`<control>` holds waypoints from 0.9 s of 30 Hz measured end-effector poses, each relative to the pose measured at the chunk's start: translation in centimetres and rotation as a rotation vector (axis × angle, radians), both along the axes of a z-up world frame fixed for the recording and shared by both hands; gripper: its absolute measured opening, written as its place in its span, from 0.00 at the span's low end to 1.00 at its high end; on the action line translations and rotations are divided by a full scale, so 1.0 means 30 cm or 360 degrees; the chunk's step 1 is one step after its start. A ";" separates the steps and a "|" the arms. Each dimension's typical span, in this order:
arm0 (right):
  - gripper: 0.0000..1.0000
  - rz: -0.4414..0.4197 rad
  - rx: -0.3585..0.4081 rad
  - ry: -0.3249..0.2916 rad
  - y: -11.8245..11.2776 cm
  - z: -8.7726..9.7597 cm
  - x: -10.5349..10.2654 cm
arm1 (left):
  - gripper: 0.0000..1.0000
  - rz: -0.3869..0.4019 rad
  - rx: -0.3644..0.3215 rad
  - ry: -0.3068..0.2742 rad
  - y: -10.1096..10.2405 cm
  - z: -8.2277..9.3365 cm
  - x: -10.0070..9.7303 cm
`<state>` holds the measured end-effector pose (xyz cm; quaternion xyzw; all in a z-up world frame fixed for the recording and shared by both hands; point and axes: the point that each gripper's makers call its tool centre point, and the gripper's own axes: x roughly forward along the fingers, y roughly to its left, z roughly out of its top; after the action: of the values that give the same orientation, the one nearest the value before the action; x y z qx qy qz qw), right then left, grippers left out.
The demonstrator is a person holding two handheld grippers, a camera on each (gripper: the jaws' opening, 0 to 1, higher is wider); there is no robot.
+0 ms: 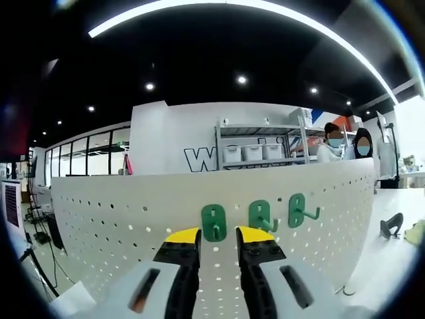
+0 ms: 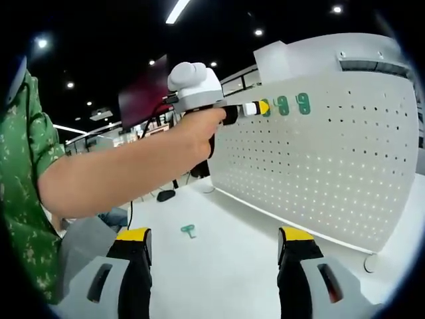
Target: Insert the hook assembly into the mounting plate slot until the hook locks in place.
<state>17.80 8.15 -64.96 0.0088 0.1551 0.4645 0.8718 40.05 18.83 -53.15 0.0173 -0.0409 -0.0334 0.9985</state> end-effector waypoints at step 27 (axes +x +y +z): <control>0.79 0.0016 -0.0014 -0.0025 0.042 0.025 -0.028 | 0.66 -0.0123 -0.0119 0.0223 0.005 -0.110 -0.059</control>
<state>16.96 9.41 -64.20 0.0005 0.1504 0.4684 0.8706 38.29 18.99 -56.45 -0.0240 0.0273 -0.0714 0.9968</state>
